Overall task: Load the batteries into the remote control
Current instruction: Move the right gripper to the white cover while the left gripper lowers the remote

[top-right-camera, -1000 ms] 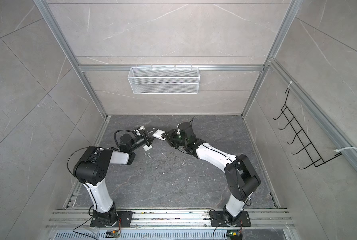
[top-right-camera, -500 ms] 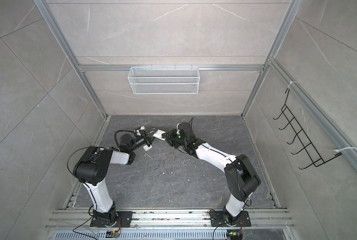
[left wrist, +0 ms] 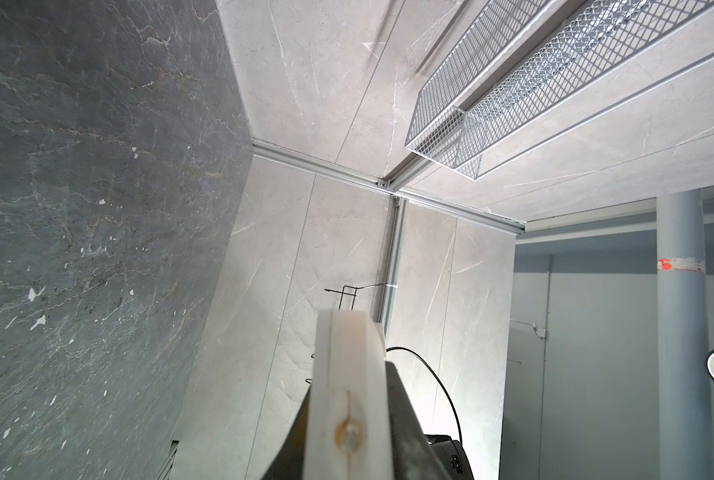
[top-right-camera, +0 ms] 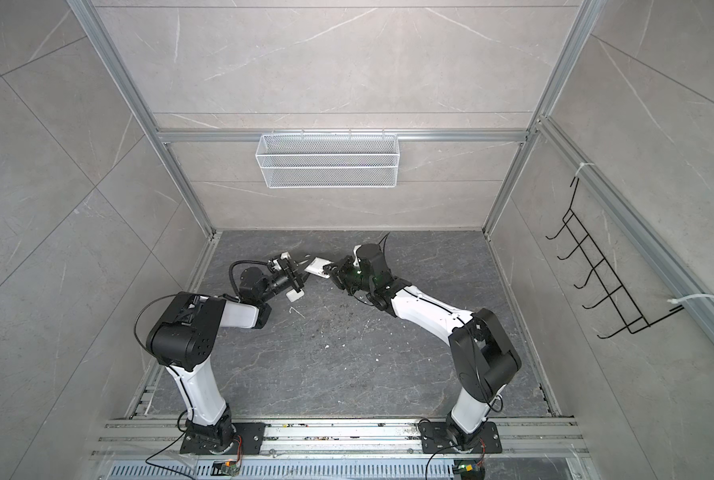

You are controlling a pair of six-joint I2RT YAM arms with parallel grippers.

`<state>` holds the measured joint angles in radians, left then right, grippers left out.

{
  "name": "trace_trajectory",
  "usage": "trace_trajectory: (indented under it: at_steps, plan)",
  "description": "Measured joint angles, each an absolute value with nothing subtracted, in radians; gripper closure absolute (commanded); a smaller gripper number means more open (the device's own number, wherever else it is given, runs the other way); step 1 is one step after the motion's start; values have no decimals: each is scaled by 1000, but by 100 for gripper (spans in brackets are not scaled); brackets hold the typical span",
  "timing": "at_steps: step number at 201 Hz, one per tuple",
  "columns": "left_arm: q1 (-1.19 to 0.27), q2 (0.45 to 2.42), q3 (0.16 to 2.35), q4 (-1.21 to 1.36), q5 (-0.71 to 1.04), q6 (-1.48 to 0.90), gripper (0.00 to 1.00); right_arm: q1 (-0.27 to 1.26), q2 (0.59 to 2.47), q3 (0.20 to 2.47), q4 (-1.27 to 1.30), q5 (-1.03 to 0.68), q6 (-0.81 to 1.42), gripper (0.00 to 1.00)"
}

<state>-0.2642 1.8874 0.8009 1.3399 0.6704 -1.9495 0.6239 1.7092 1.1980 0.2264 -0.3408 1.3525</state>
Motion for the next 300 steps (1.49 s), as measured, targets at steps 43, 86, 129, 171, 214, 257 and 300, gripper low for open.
trace_trajectory:
  at_steps: [43,86,129,171,214,257,300]
  plan:
    - [-264,1885,802,1340,673,-1956,100,615,1709,1198,200,-351,1339,33]
    - [-264,1885,803,1340,682,-1956,100,580,1687,1198,156,-364,1310,41]
    - [-264,1883,804,1340,682,-1956,100,575,1678,1198,154,-388,1308,52]
    - [-264,1883,806,1340,682,-1956,100,592,1678,1198,174,-398,1314,52]
    - [-264,1882,806,1340,682,-1956,100,599,1681,1198,184,-401,1324,78]
    - [-264,1882,806,1341,682,-1955,100,601,1683,1198,197,-401,1333,84]
    - [-263,1882,806,1341,682,-1950,100,602,1683,1198,197,-401,1339,75]
